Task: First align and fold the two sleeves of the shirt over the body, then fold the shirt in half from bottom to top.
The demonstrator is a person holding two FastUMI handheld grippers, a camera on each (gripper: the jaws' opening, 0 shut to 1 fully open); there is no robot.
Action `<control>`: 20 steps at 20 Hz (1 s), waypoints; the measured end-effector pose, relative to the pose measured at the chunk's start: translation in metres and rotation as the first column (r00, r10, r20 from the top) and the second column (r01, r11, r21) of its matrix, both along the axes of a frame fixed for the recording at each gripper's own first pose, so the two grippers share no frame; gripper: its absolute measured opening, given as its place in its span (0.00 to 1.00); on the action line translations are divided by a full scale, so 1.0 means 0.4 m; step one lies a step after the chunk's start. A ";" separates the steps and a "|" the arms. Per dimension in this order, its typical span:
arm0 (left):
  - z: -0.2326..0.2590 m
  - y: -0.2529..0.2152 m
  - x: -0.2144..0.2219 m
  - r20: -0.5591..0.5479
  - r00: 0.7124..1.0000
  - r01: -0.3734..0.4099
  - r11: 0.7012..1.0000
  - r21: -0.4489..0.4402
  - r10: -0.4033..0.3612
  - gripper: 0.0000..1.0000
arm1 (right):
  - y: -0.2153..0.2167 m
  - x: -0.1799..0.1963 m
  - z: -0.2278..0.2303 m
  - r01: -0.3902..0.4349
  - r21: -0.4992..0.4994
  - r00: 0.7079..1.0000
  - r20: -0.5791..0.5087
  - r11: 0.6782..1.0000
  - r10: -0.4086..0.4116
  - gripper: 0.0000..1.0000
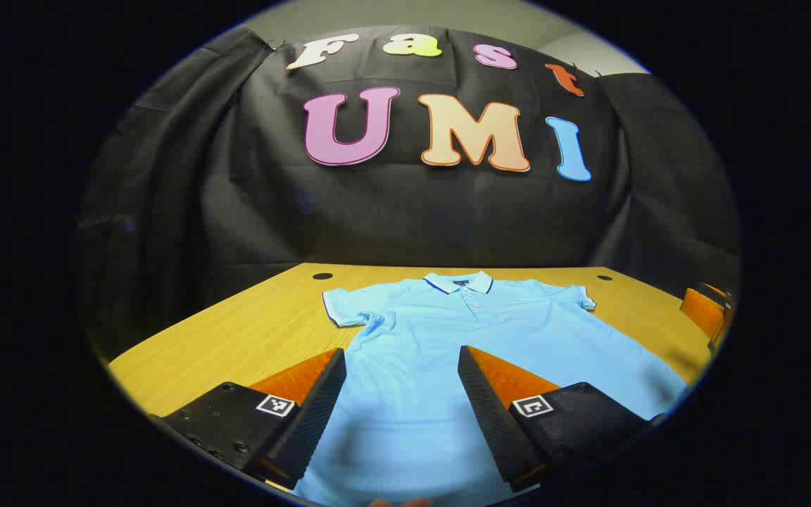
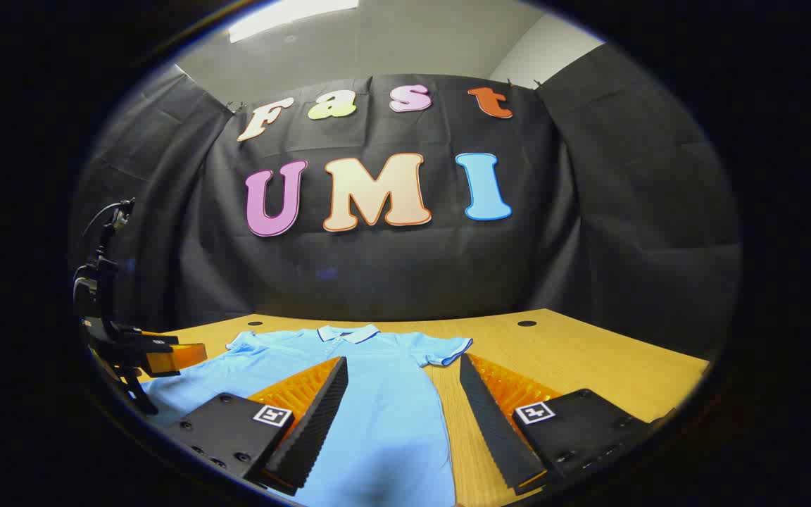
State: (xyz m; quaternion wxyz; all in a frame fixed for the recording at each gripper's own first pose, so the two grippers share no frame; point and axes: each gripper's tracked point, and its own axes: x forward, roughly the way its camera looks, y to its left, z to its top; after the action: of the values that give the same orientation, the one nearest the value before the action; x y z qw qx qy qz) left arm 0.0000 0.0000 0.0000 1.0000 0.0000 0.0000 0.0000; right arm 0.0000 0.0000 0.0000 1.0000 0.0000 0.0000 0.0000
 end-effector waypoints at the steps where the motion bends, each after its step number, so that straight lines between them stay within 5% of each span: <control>1: 0.000 0.000 0.001 0.001 1.000 -0.007 1.000 0.007 0.007 0.96 | 0.001 0.002 0.001 -0.003 0.000 1.000 -0.003 1.000 0.003 0.99; 20: 0.021 0.023 -0.006 0.065 0.996 -0.051 0.999 -0.015 0.052 0.96 | 0.020 0.064 0.021 -0.067 -0.014 0.992 -0.105 0.998 0.066 0.99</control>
State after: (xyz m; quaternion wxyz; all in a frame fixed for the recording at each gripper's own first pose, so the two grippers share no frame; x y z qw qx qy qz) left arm -0.0024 0.0092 0.0085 0.9991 -0.0065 -0.0329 0.0260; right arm 0.0256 0.0081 0.0083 0.9980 -0.0088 0.0524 0.0333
